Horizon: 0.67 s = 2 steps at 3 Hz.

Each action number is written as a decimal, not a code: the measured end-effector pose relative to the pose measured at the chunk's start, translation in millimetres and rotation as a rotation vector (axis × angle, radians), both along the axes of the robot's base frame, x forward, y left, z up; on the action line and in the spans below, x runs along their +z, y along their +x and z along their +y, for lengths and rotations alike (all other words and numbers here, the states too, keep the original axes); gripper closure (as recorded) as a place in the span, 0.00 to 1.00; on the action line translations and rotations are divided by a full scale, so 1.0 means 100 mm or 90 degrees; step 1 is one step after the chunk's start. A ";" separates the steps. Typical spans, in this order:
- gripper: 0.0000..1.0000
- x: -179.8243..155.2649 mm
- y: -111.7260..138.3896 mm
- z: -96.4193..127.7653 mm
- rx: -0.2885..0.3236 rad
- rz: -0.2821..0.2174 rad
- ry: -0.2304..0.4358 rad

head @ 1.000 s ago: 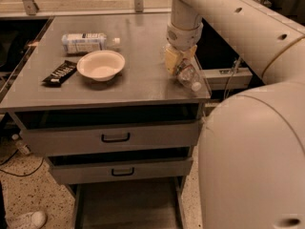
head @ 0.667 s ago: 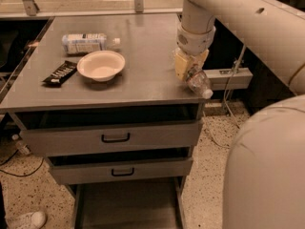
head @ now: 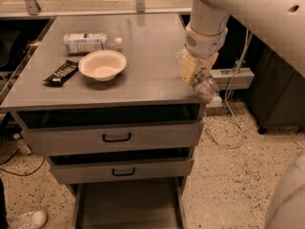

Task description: Place water bottle into bottom drawer

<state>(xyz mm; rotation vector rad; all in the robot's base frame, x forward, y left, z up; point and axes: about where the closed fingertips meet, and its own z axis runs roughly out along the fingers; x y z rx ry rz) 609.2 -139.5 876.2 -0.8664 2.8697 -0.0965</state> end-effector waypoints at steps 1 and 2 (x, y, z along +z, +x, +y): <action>1.00 0.02 -0.18 -0.06 -0.013 0.001 -0.011; 1.00 0.03 -0.61 -0.19 -0.049 0.008 -0.018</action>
Offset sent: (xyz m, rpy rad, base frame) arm -0.1193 -0.0370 0.0041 -0.0511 0.0473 -0.1507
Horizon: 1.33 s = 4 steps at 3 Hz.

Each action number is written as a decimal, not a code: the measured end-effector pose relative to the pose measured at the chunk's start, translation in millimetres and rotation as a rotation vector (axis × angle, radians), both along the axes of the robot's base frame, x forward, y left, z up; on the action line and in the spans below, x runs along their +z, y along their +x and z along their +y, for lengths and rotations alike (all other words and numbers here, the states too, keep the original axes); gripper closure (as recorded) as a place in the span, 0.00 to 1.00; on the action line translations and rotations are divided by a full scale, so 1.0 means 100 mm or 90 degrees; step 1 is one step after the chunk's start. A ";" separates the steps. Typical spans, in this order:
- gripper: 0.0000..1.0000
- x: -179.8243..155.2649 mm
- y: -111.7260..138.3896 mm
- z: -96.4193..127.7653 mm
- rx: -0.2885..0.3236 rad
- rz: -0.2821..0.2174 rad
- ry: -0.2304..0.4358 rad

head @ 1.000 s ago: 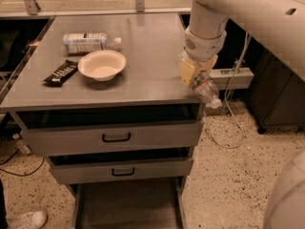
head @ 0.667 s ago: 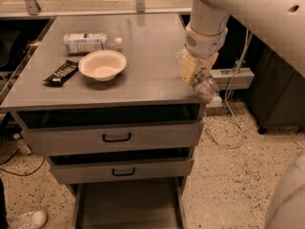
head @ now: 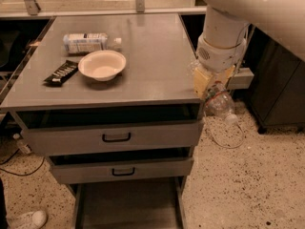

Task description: Place water bottle into bottom drawer

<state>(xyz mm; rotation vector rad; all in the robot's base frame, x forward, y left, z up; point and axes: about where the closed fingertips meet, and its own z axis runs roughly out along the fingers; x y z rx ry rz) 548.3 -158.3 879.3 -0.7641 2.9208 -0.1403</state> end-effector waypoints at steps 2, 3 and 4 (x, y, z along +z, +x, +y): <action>1.00 -0.20 -0.65 -0.08 -0.019 0.008 0.010; 1.00 -0.20 -0.65 -0.08 -0.019 0.008 0.010; 1.00 -0.46 -0.89 -0.03 -0.024 0.043 0.023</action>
Offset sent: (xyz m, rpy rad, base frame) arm -0.0429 -0.0016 -0.0012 0.0320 -0.0173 -0.0279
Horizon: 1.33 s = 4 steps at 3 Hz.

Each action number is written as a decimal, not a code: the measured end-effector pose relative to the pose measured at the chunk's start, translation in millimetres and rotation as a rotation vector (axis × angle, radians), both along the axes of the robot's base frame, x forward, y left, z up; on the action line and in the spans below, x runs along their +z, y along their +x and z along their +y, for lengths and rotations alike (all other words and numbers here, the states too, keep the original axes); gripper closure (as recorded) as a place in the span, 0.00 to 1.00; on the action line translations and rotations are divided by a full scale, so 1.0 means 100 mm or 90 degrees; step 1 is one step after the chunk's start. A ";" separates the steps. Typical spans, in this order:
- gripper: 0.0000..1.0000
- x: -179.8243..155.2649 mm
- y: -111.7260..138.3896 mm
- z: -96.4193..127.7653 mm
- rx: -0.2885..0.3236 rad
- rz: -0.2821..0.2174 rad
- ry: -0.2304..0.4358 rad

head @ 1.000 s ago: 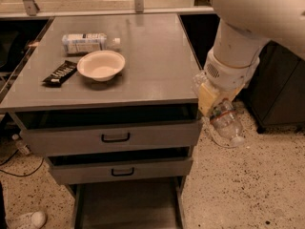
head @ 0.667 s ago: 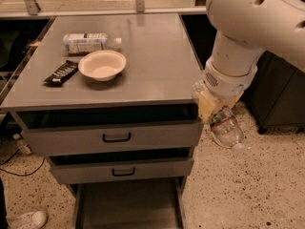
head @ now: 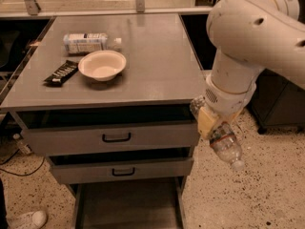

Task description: Place water bottle into bottom drawer

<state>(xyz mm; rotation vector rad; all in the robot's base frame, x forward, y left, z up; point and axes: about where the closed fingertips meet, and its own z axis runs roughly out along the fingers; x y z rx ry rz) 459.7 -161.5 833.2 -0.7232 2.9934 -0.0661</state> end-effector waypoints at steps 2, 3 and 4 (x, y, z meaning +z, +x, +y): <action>1.00 -0.97 -0.91 0.32 0.015 0.146 0.053; 1.00 -0.96 -0.91 0.32 0.015 0.146 0.053; 1.00 -1.32 -0.98 0.47 0.005 0.167 0.089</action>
Offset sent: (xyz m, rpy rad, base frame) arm -0.1423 0.0597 -0.1496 0.1474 0.3768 0.0563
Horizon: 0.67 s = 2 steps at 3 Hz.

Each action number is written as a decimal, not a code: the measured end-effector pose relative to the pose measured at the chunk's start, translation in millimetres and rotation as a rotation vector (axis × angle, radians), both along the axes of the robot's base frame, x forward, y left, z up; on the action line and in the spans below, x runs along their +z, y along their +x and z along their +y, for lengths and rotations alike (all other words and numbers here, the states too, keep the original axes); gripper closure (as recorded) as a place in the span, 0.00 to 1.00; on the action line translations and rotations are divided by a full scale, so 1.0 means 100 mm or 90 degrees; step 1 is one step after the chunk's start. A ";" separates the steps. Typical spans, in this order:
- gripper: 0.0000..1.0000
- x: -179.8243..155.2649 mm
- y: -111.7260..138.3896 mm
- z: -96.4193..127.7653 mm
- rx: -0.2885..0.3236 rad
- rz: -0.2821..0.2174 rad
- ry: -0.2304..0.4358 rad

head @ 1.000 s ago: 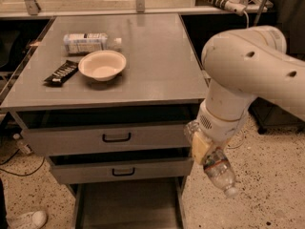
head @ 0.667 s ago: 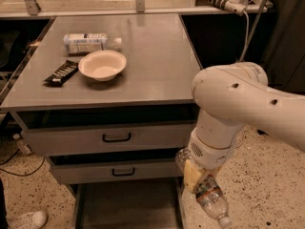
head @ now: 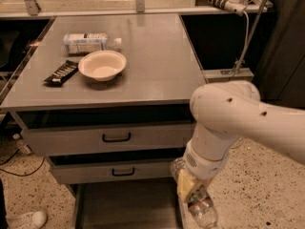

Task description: Place water bottle into bottom drawer

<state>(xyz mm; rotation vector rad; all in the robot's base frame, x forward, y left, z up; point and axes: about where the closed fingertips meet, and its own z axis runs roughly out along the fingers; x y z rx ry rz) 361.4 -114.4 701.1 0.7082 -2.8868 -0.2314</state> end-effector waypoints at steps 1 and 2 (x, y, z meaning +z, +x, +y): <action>1.00 -0.64 -0.04 0.22 -0.046 0.034 0.054; 1.00 -1.25 -0.04 0.45 -0.097 0.076 0.107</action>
Offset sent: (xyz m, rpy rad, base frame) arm -0.0051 0.0669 -0.1792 0.2552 0.1900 -0.2378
